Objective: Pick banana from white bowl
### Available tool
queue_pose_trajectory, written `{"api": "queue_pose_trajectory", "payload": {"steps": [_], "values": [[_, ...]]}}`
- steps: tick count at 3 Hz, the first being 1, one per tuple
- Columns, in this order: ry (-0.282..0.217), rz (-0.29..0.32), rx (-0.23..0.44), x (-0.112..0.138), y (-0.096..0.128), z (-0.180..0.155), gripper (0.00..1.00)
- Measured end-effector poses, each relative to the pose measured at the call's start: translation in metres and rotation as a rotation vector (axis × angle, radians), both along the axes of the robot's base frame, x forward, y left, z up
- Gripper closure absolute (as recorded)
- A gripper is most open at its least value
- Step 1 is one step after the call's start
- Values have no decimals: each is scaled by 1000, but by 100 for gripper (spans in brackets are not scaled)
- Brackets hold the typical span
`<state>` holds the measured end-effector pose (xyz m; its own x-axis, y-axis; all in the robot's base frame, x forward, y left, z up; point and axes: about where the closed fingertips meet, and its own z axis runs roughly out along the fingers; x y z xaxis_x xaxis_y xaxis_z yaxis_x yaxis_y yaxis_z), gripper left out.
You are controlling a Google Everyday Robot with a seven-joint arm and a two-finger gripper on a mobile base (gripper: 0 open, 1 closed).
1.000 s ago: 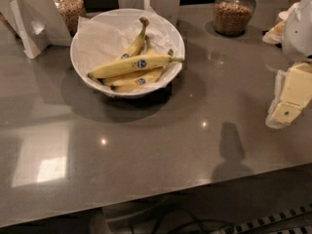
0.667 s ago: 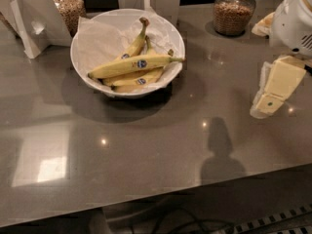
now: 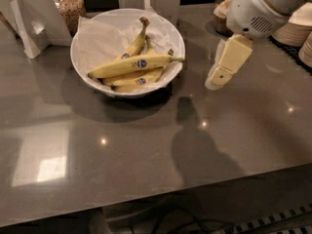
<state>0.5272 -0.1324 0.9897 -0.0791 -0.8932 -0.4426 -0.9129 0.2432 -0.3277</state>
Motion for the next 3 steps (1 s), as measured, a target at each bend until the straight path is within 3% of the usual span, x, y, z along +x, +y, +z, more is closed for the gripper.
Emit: {"api": "queue_pose_trajectory", "payload": {"steps": [1, 3], "values": [[-22, 67, 65, 28, 44, 0, 0], [-44, 96, 56, 29, 52, 0, 0]]}}
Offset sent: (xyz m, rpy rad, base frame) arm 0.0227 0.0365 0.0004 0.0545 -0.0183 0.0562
